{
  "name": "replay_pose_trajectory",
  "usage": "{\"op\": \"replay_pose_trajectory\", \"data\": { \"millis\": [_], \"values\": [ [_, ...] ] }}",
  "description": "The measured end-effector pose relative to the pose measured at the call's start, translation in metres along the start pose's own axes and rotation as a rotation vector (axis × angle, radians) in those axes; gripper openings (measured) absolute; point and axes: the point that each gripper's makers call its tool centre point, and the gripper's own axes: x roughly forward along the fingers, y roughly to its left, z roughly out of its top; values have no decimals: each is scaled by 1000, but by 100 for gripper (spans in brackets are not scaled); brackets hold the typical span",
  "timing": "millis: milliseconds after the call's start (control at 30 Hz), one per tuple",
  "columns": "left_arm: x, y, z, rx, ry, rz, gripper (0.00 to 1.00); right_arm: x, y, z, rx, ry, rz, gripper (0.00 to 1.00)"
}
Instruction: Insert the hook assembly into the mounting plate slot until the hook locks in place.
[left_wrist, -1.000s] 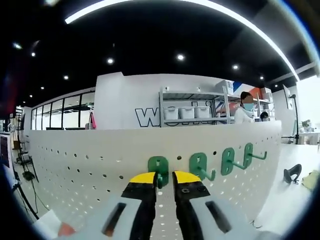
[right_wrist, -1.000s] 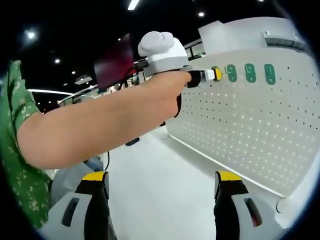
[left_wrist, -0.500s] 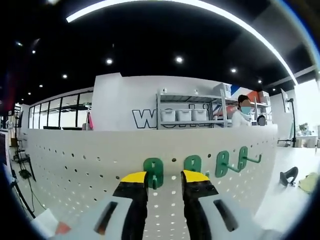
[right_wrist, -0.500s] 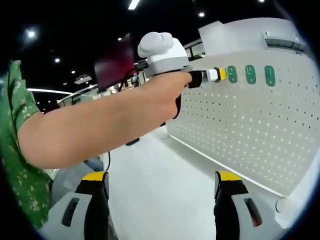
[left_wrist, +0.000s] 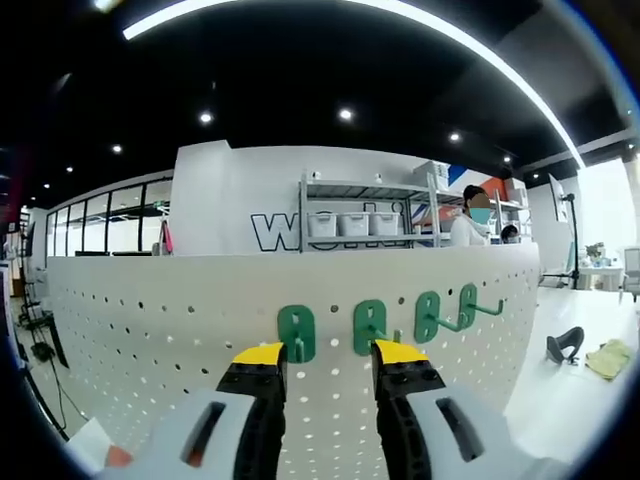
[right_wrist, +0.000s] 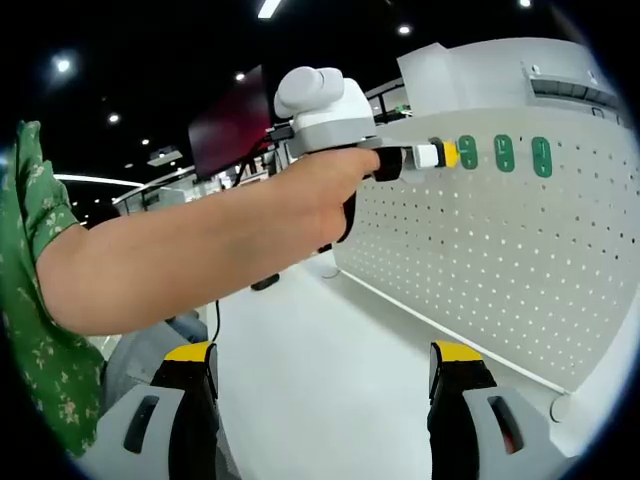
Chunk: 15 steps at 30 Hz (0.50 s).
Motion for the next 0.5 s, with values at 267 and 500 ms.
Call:
{"op": "replay_pose_trajectory", "data": {
  "millis": [267,500],
  "values": [
    [-6,4,-5,-22,20,-16,44,-1,6,4,-7,-2,-12,89],
    [-12,4,-13,-25,39,-41,46,-2,12,6,-10,-4,-23,89]
  ]
}}
